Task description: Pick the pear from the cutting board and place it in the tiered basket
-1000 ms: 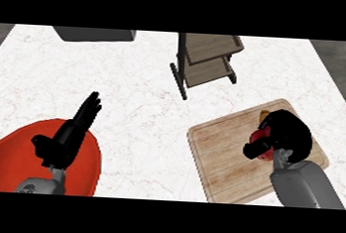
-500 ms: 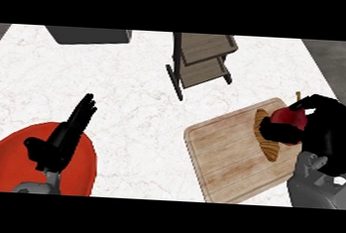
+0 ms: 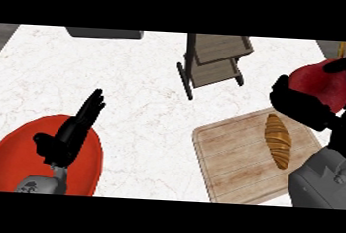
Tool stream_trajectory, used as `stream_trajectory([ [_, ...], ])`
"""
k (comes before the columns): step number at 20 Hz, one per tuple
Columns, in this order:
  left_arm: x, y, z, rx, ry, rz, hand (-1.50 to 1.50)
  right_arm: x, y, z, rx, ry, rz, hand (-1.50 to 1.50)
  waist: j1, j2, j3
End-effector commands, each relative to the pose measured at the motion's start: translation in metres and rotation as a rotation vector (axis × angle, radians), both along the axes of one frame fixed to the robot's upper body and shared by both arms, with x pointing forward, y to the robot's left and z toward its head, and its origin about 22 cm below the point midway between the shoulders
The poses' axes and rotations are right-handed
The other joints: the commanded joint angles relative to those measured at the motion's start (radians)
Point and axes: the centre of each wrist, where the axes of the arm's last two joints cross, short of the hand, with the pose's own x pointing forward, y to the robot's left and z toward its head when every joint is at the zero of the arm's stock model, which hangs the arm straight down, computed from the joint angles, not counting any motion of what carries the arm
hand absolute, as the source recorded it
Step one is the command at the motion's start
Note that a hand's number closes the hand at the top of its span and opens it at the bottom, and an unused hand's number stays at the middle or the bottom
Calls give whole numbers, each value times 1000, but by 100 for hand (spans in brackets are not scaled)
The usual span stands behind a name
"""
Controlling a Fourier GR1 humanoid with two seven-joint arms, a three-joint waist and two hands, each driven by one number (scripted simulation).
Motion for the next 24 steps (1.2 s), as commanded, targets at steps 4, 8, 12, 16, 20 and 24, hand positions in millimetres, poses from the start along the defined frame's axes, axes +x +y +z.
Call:
stream_trajectory([
  [4, 3, -13, -7, -4, 33, -33, 0, 14, 25, 75, 102, 15, -217, 150, 43, 19, 0],
  [8, 6, -16, -7, -13, 30, -56, 0, 39, 27, 107, 121, 47, -229, 150, 68, 25, 1],
  [12, 13, -23, 0, -8, 29, -69, 0, 57, 27, 145, 154, 69, -227, 150, 68, 28, 4],
  [16, 14, -32, -5, -2, 11, -94, 0, 88, 14, 173, 171, 108, -216, 150, 80, 42, 5],
  [20, 22, -33, 3, -8, -1, -79, 0, 113, 6, 189, 216, 154, -201, 150, 89, 47, 6],
  [24, 14, -23, -1, -6, -4, -95, 0, 142, 8, 181, 229, 169, -174, 150, 95, 48, 7],
])
